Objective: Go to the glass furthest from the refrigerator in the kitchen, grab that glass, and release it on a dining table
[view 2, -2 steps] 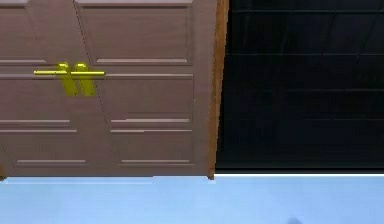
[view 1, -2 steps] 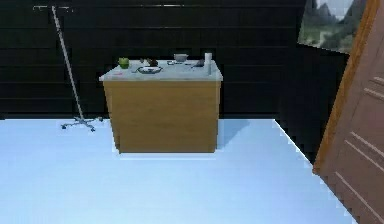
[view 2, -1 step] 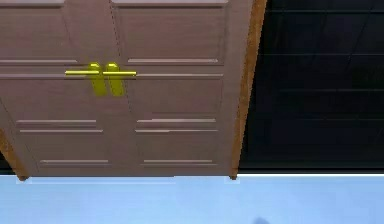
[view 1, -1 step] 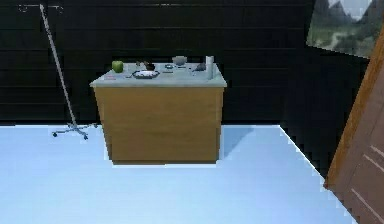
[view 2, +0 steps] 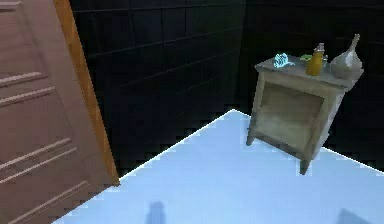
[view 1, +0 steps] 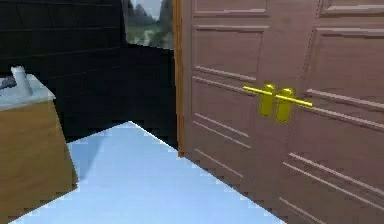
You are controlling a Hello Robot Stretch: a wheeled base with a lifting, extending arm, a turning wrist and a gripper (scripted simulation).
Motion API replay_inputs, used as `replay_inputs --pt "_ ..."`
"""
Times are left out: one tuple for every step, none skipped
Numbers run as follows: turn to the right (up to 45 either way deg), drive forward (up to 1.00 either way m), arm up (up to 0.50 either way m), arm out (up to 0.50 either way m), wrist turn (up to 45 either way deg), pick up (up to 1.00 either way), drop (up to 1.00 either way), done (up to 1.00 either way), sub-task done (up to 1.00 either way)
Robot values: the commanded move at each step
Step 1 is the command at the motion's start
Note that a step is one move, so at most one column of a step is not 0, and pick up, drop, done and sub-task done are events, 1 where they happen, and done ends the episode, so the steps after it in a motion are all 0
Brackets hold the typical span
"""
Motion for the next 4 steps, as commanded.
replay_inputs --pt "42.0 0.00 0.00 0.00 0.0 0.00 0.00 0.00 0.00" --pt "0.0 0.10 0.00 0.00 0.0 0.00 0.00 0.00 0.00" --pt "-45.0 0.00 0.00 0.00 0.0 0.00 0.00 0.00 0.00" --pt "-39.0 0.00 0.00 0.00 0.0 0.00 0.00 0.00 0.00"
